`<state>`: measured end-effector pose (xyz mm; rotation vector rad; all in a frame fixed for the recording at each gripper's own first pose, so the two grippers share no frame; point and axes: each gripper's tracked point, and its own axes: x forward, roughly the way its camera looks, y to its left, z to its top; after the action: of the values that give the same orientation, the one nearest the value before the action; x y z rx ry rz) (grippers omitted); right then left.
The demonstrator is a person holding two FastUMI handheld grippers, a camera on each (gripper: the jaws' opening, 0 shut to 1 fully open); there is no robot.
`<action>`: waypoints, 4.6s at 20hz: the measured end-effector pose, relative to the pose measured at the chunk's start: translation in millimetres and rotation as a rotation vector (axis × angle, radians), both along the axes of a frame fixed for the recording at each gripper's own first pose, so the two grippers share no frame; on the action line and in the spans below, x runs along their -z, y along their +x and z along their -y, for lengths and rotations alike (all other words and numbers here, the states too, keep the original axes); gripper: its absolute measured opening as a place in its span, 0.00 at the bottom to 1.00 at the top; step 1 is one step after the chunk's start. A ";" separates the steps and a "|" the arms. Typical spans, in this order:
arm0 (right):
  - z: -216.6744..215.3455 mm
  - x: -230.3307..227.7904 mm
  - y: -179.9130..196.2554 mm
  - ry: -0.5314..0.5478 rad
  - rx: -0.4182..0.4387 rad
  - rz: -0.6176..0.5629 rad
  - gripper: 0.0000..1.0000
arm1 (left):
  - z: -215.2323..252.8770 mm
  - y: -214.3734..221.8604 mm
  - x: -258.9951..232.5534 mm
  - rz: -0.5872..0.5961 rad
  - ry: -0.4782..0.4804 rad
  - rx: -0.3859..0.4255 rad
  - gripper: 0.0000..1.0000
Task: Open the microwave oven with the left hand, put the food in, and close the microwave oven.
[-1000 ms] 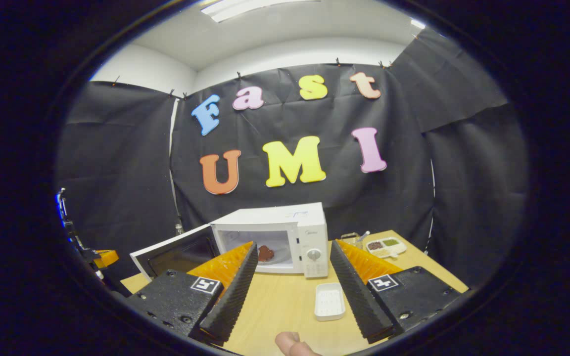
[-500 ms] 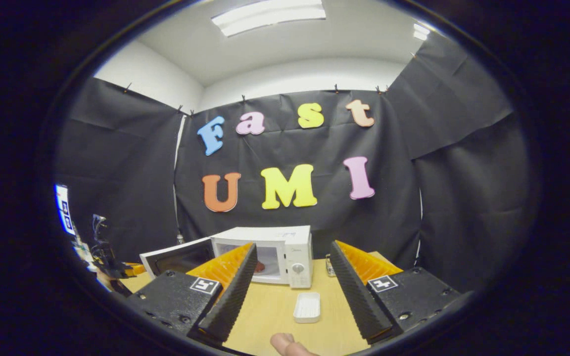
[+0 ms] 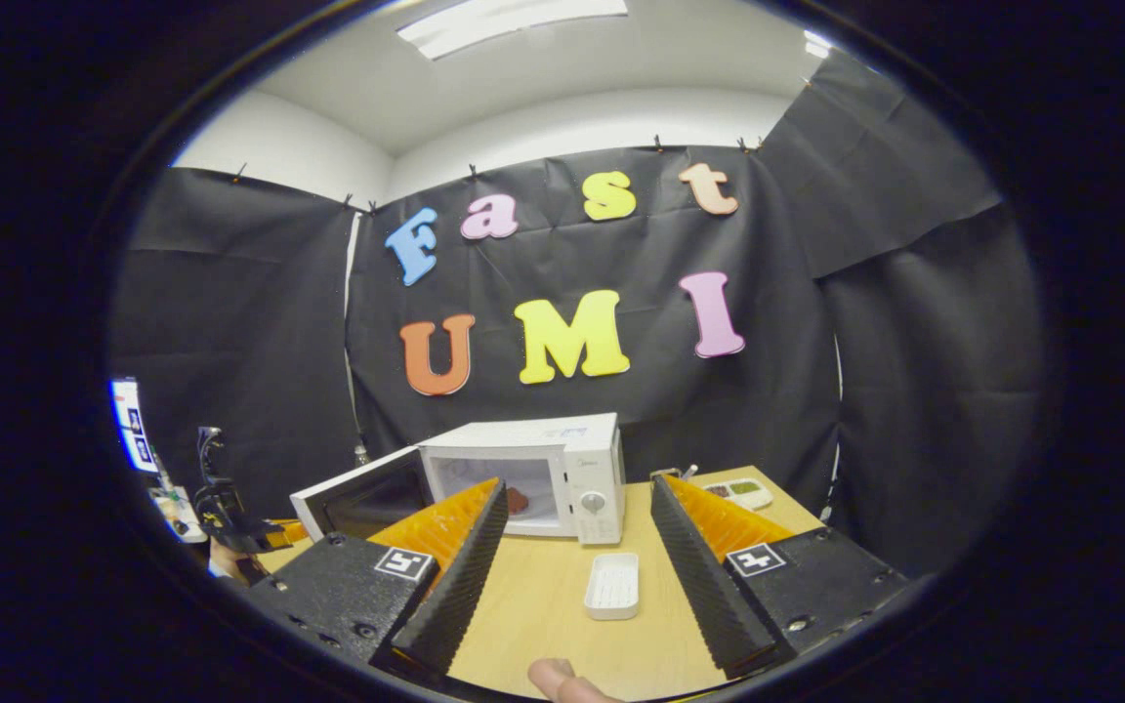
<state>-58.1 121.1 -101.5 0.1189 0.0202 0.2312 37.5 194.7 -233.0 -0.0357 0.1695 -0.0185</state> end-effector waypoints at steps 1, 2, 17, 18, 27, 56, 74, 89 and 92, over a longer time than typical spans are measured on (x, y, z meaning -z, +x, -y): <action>0.7 -0.8 -0.4 -0.001 -0.001 0.002 0.82 | 10.4 2.4 -2.7 0.007 0.009 0.019 0.00; 1.9 -3.1 -1.3 0.000 0.001 0.009 0.94 | 20.4 6.8 -3.2 0.013 0.013 0.036 0.00; 53.5 -21.9 -16.8 -0.021 0.057 0.055 0.94 | 163.0 77.2 20.3 0.004 -0.056 0.242 0.00; 58.5 -23.5 -17.5 -0.018 0.061 0.060 0.94 | 170.6 82.6 20.7 0.006 -0.050 0.250 0.00; 104.6 -41.9 -1.9 -0.028 0.117 0.126 0.82 | 243.2 121.2 15.6 0.037 -0.094 0.346 0.00; 148.7 6.6 121.6 -0.011 0.093 0.025 0.94 | 299.0 259.1 41.5 -0.053 -0.078 0.218 0.01; 140.9 -31.2 32.5 -0.036 0.195 0.053 0.94 | 251.1 56.0 -118.1 0.059 0.059 0.110 0.93; 85.8 -83.6 -42.0 -0.116 0.164 0.173 0.94 | 221.3 -134.3 -216.5 0.302 0.008 0.055 0.93; 80.0 -78.7 -48.4 -0.120 0.162 0.179 0.94 | 224.8 -148.5 -203.7 0.298 0.018 0.068 0.93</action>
<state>-106.6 41.1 -22.8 -0.0204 -0.1534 0.0773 -111.0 -30.0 -29.3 -0.0092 -0.1276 -0.0892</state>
